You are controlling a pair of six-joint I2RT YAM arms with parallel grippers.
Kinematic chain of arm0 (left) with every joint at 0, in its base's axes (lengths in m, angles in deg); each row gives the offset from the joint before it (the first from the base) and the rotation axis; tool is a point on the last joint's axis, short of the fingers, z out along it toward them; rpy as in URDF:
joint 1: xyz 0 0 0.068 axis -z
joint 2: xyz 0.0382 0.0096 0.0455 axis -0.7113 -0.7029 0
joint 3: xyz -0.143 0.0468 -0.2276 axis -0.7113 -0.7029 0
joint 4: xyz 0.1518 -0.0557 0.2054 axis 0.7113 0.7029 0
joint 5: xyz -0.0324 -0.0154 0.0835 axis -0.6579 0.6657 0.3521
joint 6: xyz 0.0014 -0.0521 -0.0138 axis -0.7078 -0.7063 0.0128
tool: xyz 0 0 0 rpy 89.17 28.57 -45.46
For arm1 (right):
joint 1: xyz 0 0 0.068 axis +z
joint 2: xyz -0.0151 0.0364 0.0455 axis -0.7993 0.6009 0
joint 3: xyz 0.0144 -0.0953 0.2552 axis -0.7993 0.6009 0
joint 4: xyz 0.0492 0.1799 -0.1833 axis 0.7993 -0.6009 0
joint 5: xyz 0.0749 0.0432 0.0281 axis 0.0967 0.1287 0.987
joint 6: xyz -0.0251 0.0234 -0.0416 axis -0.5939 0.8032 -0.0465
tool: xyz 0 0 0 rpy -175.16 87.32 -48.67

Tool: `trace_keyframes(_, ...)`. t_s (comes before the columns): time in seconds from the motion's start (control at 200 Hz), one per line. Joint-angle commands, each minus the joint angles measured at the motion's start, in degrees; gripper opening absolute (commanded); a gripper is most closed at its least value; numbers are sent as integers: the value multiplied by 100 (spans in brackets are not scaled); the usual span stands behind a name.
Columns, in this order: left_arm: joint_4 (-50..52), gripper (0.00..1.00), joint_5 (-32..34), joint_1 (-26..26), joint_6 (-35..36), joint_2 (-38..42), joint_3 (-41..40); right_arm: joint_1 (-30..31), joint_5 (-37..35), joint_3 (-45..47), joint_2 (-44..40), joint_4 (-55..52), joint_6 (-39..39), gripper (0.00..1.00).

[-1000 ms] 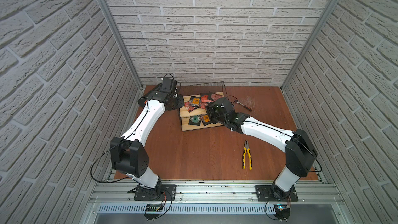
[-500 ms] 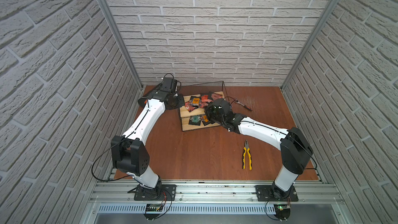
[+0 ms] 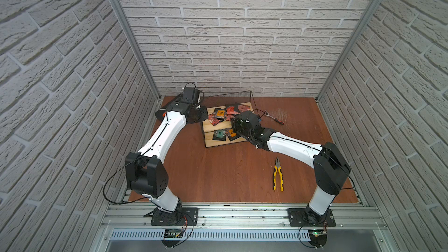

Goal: Remove the tea bags from the shelf
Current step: Pick up the tea bag from the shelf.

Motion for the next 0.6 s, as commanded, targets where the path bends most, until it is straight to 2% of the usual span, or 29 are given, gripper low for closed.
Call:
trace_keyframes(0.0,-34,10,-29,5,94,-20,137,-16,-294,46,-62,195,25,10)
trace_keyframes(0.09,-50,10,-39,6,84,-2,124,9,-304,-27,-116,54,12,3)
trace_keyframes(0.595,-107,10,-34,6,60,-14,111,168,-283,-831,-464,-1446,375,3)
